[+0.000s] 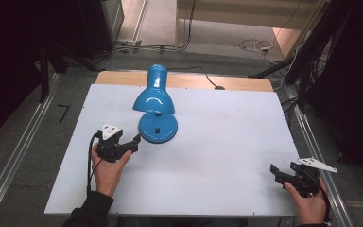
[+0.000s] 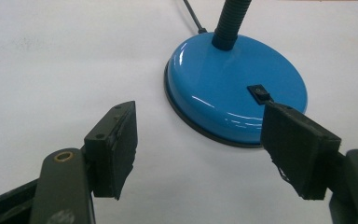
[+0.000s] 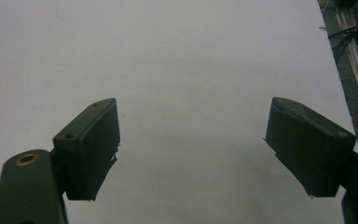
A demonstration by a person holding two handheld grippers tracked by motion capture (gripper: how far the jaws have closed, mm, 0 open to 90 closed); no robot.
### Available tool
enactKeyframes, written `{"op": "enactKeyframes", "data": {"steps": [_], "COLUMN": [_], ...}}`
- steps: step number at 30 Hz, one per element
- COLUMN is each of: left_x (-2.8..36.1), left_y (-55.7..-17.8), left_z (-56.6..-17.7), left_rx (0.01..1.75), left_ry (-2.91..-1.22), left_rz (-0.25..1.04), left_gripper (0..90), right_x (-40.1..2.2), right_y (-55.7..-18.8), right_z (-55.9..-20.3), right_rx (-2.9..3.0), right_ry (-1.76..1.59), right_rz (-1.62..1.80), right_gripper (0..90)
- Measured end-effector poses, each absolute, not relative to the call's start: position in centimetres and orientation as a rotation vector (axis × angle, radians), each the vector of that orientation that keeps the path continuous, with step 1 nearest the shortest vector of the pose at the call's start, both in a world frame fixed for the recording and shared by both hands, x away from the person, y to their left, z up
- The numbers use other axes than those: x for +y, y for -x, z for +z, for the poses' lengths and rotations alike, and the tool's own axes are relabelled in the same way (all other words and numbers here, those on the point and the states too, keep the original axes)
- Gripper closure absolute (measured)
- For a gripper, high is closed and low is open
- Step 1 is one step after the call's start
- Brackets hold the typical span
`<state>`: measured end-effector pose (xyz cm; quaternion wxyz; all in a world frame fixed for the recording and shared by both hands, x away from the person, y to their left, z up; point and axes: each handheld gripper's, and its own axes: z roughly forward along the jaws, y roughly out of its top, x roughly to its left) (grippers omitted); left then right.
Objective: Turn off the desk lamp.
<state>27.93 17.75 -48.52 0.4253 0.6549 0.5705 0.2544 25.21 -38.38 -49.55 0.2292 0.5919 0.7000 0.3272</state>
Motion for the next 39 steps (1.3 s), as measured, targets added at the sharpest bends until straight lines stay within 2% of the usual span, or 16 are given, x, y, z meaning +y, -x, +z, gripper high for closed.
{"op": "enactKeyframes", "data": {"steps": [30,39], "left_x": [20.0,21.4], "left_y": [-25.0,-23.3], "left_z": [-48.7,-49.5], "left_rx": [1.464,1.521], "left_ry": [-1.616,-1.646], "left_rz": [0.632,0.655], "left_gripper": [26.1,24.9], "right_x": [-38.5,-38.6], "right_y": [-25.2,-25.2], "right_z": [-49.5,-49.4], "right_rx": [1.922,1.919], "right_ry": [-1.63,-1.627], "right_rz": [0.905,0.909], "right_gripper": [16.3,16.3]}}
